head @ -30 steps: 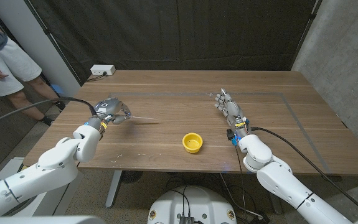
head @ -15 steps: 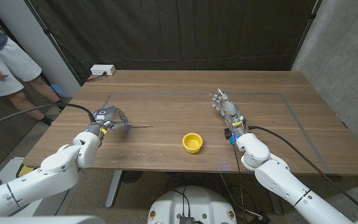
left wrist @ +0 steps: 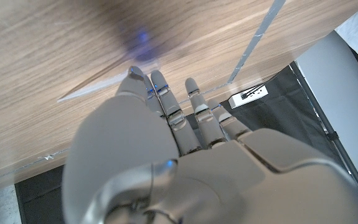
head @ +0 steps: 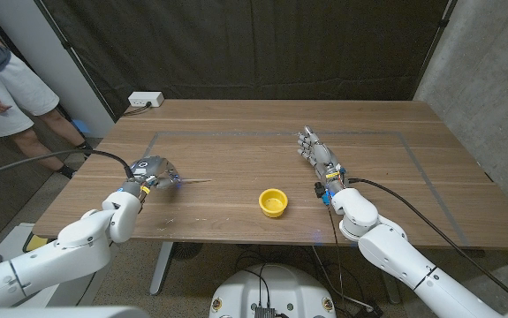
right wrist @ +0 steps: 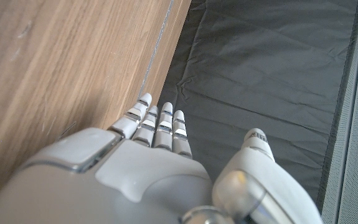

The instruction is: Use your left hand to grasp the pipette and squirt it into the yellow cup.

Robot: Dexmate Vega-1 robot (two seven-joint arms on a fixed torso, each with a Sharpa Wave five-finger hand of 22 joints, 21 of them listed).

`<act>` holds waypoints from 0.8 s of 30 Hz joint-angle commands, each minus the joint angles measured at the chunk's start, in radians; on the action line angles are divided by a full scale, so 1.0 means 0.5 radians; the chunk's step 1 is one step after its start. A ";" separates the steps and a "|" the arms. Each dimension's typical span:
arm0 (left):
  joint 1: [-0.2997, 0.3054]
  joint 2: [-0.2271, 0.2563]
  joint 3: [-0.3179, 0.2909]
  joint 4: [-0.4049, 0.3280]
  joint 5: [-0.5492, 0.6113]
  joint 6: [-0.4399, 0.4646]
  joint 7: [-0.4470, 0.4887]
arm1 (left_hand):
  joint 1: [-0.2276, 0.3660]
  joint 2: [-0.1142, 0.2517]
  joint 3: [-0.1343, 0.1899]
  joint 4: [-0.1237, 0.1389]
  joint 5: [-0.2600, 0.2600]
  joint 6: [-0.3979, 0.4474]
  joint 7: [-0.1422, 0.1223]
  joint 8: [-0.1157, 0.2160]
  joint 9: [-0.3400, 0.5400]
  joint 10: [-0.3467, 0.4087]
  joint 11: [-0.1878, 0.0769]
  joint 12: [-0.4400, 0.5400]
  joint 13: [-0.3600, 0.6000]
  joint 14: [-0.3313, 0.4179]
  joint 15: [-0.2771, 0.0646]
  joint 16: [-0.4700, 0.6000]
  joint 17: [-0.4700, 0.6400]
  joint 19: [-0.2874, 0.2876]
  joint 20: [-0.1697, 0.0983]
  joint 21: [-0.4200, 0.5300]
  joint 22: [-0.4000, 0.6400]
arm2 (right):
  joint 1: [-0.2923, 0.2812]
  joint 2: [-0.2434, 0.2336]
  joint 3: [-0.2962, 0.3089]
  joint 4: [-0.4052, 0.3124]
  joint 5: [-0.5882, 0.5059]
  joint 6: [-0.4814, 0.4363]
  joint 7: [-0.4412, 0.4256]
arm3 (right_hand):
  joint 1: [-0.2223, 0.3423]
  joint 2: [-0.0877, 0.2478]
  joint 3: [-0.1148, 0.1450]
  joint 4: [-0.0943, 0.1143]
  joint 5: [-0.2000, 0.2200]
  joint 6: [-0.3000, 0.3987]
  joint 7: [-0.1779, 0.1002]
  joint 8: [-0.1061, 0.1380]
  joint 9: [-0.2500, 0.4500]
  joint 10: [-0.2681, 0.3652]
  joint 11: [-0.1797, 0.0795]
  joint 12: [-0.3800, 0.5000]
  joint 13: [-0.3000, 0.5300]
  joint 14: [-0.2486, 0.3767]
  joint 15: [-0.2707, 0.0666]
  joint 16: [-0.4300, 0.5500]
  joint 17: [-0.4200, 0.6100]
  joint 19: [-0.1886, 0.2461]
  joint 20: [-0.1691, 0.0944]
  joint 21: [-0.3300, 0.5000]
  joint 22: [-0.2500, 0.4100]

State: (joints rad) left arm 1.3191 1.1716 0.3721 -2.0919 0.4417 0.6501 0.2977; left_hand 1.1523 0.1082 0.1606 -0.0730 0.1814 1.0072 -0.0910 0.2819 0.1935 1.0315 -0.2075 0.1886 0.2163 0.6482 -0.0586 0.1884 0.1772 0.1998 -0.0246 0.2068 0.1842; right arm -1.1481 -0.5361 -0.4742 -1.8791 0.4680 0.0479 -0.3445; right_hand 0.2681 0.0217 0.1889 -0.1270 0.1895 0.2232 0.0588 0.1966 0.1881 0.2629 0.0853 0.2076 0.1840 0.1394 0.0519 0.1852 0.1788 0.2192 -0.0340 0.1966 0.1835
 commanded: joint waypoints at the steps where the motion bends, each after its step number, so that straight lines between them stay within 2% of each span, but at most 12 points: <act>1: -0.074 0.025 0.115 0.008 0.045 0.079 -0.020 | -0.011 0.001 0.009 -0.003 0.001 0.004 -0.008 -0.003 0.004 -0.002 -0.003 0.009 0.004 0.011 -0.218 0.008 0.000 0.007 0.009 0.010 0.002 | 0.023 0.000 -0.020 0.002 -0.003 -0.034 0.004 | 0.006 0.013 -0.005 0.007 -0.007 0.021 0.009 0.001 0.004 0.016 0.001 0.010 0.002 0.014 0.005 0.001 0.009 0.020 -0.002 0.015 0.006; 10: -0.081 0.042 0.123 -0.008 0.015 0.112 -0.015 | -0.027 0.002 0.015 0.003 -0.001 -0.077 -0.017 -0.037 0.005 -0.092 0.008 -0.008 0.016 -0.013 -0.197 0.002 0.001 0.016 0.065 0.016 0.007 | 0.025 -0.005 -0.023 -0.003 -0.002 -0.041 0.007 | 0.010 0.014 -0.005 0.006 -0.007 0.020 0.008 0.000 0.004 0.014 0.002 0.009 0.002 0.013 0.003 0.001 0.008 0.018 0.000 0.015 0.006; 24: -0.115 0.085 0.136 -0.007 -0.023 0.087 -0.047 | -0.052 -0.001 0.014 0.014 -0.004 -0.136 -0.036 -0.061 0.005 -0.157 0.006 -0.007 0.028 -0.057 -0.178 -0.005 0.003 0.005 0.088 0.016 0.011 | 0.016 -0.011 -0.020 -0.026 -0.013 -0.052 -0.014 | 0.016 0.015 -0.004 0.003 -0.006 0.021 0.006 0.000 0.004 0.018 0.006 0.010 0.002 0.015 0.003 0.001 0.008 0.020 0.004 0.016 0.006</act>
State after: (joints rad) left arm 1.2729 1.2013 0.4333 -2.0935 0.4450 0.6967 0.2822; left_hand 1.1245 0.1172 0.1648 -0.0688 0.1814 0.9477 -0.1102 0.2549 0.1936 0.9618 -0.2052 0.1845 0.2258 0.6299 -0.0590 0.1884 0.1772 0.2011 0.0099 0.2118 0.1841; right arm -1.1374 -0.5397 -0.4839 -1.8865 0.4643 0.0258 -0.3449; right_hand 0.2681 0.0217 0.1891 -0.1269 0.1895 0.2232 0.0588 0.1966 0.1880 0.2629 0.0853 0.2076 0.1839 0.1394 0.0519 0.1852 0.1788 0.2192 -0.0340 0.1966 0.1835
